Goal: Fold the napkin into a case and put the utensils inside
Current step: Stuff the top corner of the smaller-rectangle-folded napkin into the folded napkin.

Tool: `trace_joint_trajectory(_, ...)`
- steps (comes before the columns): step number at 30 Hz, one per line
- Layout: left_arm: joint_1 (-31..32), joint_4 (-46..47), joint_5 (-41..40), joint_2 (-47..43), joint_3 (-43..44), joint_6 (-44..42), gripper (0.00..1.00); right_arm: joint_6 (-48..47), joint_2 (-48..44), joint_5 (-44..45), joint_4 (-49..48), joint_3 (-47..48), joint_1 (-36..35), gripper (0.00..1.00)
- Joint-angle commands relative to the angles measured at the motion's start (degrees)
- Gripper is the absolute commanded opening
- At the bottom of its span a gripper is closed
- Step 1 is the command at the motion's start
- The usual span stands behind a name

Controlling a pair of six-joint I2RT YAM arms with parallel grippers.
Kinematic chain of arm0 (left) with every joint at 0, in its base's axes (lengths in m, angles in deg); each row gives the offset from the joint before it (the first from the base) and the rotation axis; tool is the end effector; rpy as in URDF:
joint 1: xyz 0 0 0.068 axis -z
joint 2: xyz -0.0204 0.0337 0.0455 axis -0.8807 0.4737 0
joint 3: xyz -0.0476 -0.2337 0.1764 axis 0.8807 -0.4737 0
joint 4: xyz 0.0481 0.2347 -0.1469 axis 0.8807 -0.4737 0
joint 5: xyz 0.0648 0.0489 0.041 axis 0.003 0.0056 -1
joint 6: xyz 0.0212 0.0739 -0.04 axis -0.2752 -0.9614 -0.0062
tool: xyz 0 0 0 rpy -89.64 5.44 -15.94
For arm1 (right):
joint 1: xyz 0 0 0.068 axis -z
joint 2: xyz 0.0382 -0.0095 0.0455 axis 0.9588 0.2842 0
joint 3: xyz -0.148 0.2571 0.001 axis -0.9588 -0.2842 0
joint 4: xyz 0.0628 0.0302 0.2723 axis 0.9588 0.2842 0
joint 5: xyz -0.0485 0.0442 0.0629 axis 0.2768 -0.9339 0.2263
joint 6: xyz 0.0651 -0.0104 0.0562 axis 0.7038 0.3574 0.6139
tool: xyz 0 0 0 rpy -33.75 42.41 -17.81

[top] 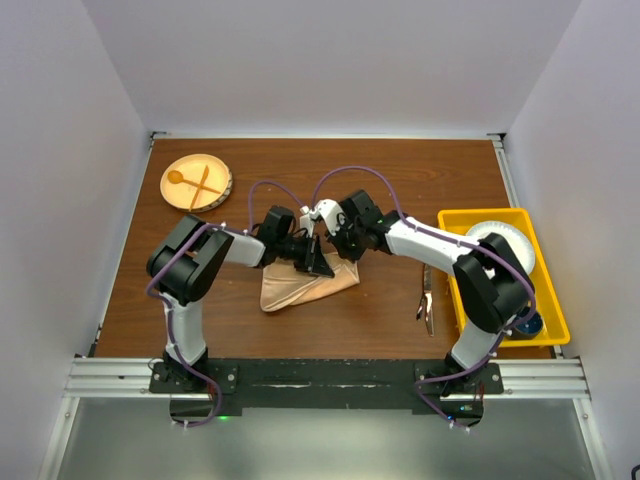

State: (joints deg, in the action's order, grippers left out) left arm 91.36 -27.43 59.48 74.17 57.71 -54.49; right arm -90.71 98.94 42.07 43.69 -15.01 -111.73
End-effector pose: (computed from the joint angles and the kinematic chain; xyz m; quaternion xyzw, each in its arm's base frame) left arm 0.3176 -0.2453 0.0886 0.1553 0.8426 -0.4988 0.1309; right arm 0.3116 0.2605 0.1761 -0.4492 0.8371 0.1323 0.2828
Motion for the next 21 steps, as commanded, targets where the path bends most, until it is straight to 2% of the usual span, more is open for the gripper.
trace_joint_trajectory(1, -0.71, -1.76, -3.94, -1.72, 0.93, -0.38, 0.00, -1.96, -0.61, -1.77, 0.95, -0.02, -0.26, 0.00)
trace_joint_trajectory(15, 0.17, 0.61, -1.74, -4.80, 4.27, 3.92, 0.00, -3.45, 1.33, -1.51, -0.45, 0.07, -0.26, 0.00)
trace_joint_trajectory(21, 0.08, -2.38, -2.53, -3.31, 6.47, 2.61, 0.00, -3.72, 1.50, -1.68, -0.72, 0.42, -0.26, 0.00)
